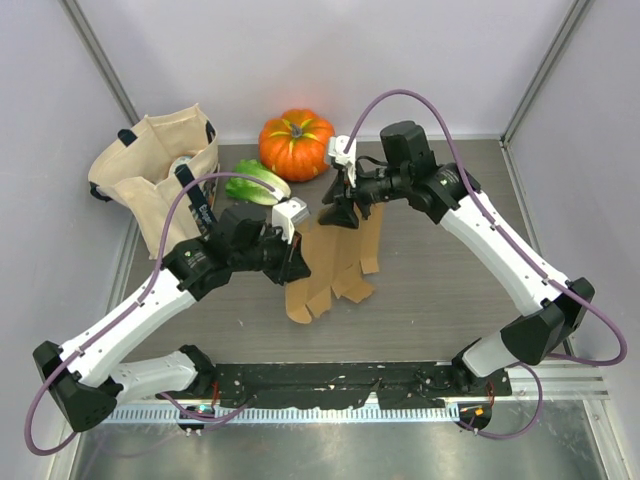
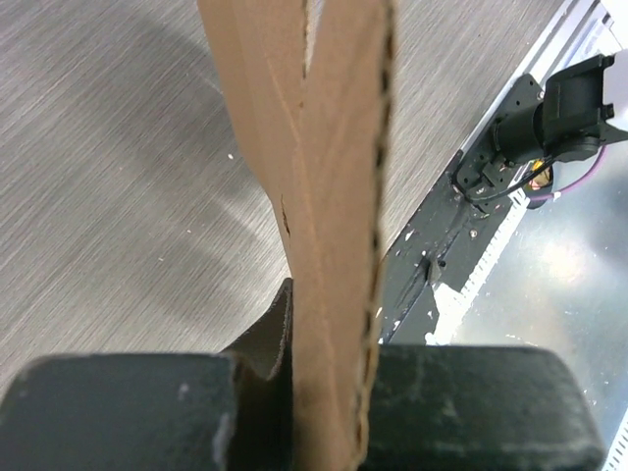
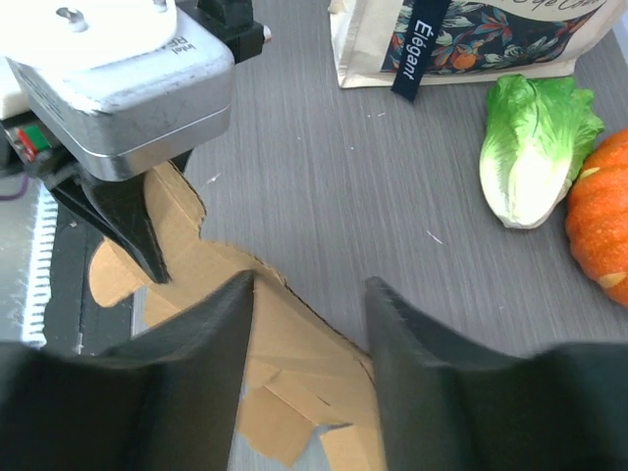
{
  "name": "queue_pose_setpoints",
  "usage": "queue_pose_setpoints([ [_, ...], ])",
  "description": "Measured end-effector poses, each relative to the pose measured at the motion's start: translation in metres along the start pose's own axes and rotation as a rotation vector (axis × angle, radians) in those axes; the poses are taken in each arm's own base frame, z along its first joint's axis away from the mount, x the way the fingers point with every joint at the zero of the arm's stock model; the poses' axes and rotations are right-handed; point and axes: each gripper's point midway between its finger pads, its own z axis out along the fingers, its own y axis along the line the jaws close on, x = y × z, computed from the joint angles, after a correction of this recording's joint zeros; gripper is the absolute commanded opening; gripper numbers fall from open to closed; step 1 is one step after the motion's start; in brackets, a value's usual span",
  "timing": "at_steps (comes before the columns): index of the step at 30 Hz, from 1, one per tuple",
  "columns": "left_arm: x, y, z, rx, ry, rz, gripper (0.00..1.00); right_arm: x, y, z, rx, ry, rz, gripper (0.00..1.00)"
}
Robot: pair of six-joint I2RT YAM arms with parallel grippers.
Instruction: Fold the paper box
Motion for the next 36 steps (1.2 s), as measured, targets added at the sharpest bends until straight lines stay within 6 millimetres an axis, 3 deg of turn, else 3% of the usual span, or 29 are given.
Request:
queue_pose_setpoints([
  [8, 0.014, 0.006, -0.006, -0.032, 0.061, -0.006, 0.00, 0.016, 0.010, 0.007, -0.059, 0.013, 0.012, 0.14],
  [10, 0.016, 0.010, -0.007, -0.051, 0.067, -0.003, 0.00, 0.018, 0.014, 0.008, -0.074, 0.014, 0.017, 0.02],
  [11, 0.016, 0.012, -0.007, -0.061, 0.068, 0.000, 0.06, 0.018, 0.015, 0.008, -0.078, 0.012, 0.019, 0.01],
  [12, 0.016, 0.014, -0.008, -0.071, 0.069, 0.001, 0.20, 0.018, 0.015, 0.009, -0.078, 0.009, 0.021, 0.01],
  [13, 0.017, 0.015, -0.008, -0.078, 0.069, 0.002, 0.36, 0.018, 0.016, 0.009, -0.075, 0.005, 0.028, 0.01],
  [14, 0.016, 0.017, -0.009, -0.090, 0.065, 0.006, 0.58, 0.018, 0.015, 0.009, -0.065, 0.001, 0.035, 0.01],
  [15, 0.013, 0.019, -0.011, -0.112, 0.051, -0.001, 0.64, 0.019, 0.013, 0.009, -0.046, -0.004, 0.048, 0.01],
  [16, 0.009, 0.022, -0.012, -0.128, 0.037, 0.010, 0.78, 0.020, 0.011, 0.009, -0.023, -0.008, 0.067, 0.01],
  [17, 0.004, 0.024, -0.015, -0.152, 0.014, -0.002, 0.82, 0.020, 0.008, 0.010, 0.000, -0.011, 0.083, 0.01],
  [21, -0.017, 0.037, -0.039, -0.275, -0.120, -0.029, 0.87, 0.015, -0.014, 0.009, 0.147, -0.046, 0.178, 0.01],
  [25, -0.038, 0.051, -0.085, -0.419, -0.319, -0.083, 0.92, -0.002, -0.033, 0.002, 0.285, -0.115, 0.289, 0.01],
  [29, -0.047, 0.058, -0.128, -0.499, -0.487, -0.135, 0.95, -0.012, -0.049, -0.008, 0.408, -0.173, 0.463, 0.01],
  [33, -0.050, 0.061, -0.149, -0.536, -0.573, -0.183, 0.96, -0.002, -0.066, -0.015, 0.507, -0.227, 0.677, 0.01],
  [36, -0.048, 0.067, -0.141, -0.562, -0.554, -0.213, 0.96, 0.036, -0.077, -0.021, 0.565, -0.251, 0.858, 0.01],
])
